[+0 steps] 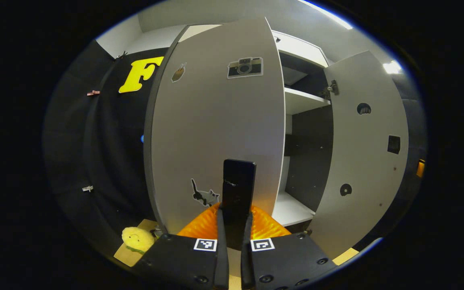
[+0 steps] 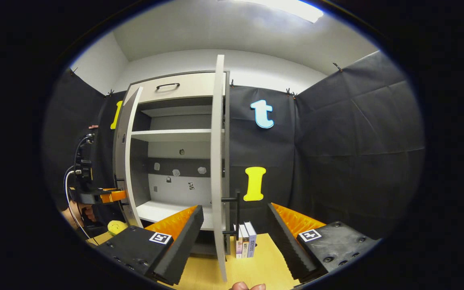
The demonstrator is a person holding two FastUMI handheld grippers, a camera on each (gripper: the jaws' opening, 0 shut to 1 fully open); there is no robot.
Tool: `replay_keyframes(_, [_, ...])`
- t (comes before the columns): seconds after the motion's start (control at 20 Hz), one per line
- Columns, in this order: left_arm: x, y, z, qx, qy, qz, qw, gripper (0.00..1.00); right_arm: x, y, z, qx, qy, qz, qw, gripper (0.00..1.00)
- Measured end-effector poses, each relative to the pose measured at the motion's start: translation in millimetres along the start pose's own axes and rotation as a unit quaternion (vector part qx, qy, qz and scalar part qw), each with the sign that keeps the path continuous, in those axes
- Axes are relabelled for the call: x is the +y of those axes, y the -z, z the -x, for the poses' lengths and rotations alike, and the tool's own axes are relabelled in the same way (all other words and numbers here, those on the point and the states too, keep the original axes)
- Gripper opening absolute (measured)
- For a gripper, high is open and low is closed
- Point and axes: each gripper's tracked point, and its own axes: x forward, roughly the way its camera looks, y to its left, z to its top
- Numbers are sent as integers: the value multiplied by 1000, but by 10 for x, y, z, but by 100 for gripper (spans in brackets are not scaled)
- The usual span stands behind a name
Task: Open the right door of the double-door shoe cabinet with the right hand, and open the left door with the left hand.
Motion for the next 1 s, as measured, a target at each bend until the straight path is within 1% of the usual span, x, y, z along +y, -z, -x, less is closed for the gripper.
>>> replay_keyframes(0.25, [255,2,314,0,2,0,1000,16,275,-38,74,-5,-10,-2,1000,99])
replay_keyframes(0.45, [517,6,525,1,-2,5,1000,16,462,-26,99,0,-18,-20,1000,99])
replay_keyframes(0.5, [556,14,557,3,2,3,1000,13,516,-15,100,2,-20,-25,999,99])
replay_keyframes(0.55, [599,15,593,5,5,1,1000,16,580,-10,99,4,-24,-31,999,99])
replay_keyframes(0.6, [643,10,631,5,6,0,1000,12,641,-8,105,6,-28,-37,999,99])
replay_keyframes(0.65, [691,7,656,3,6,1,1000,15,698,-12,128,7,-31,-39,999,99])
replay_keyframes(1.0, [964,-8,778,-7,8,3,1000,15,856,-3,150,3,-29,-20,999,99])
